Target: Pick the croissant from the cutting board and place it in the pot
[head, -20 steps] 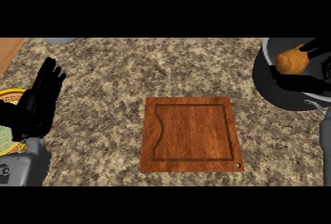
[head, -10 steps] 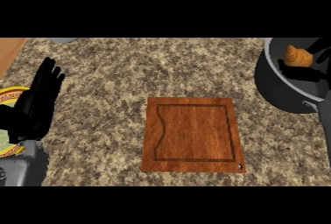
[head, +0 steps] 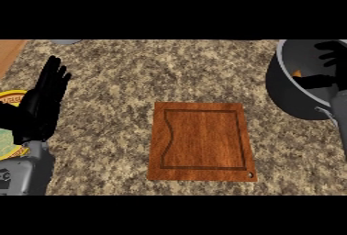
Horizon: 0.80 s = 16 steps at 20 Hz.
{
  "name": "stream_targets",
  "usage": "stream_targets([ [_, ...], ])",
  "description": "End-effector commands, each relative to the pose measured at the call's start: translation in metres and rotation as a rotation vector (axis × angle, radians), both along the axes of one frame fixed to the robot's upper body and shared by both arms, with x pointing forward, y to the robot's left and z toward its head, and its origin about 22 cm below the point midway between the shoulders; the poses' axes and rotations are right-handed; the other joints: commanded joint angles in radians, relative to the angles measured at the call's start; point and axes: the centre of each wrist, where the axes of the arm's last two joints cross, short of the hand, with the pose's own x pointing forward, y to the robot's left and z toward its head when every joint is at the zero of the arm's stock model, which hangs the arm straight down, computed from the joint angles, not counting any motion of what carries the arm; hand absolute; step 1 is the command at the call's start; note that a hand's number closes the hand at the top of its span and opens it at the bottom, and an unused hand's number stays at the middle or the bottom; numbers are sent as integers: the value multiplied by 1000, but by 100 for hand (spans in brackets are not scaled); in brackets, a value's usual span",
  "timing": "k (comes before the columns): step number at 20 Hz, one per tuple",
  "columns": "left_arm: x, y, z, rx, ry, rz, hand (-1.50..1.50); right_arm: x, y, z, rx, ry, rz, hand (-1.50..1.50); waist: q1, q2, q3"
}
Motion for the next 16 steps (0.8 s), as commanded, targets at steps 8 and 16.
stream_targets([
  [8, 1, 3, -3, 9, 7, -7, 0, 7, -6, -4, 478, -255, 141, -150, 2, 12, 18],
  [16, 1, 0, -14, 2, 14, 32, 0, -31, -86, 1, 606, -356, 109, -150, -12, 9, 16],
])
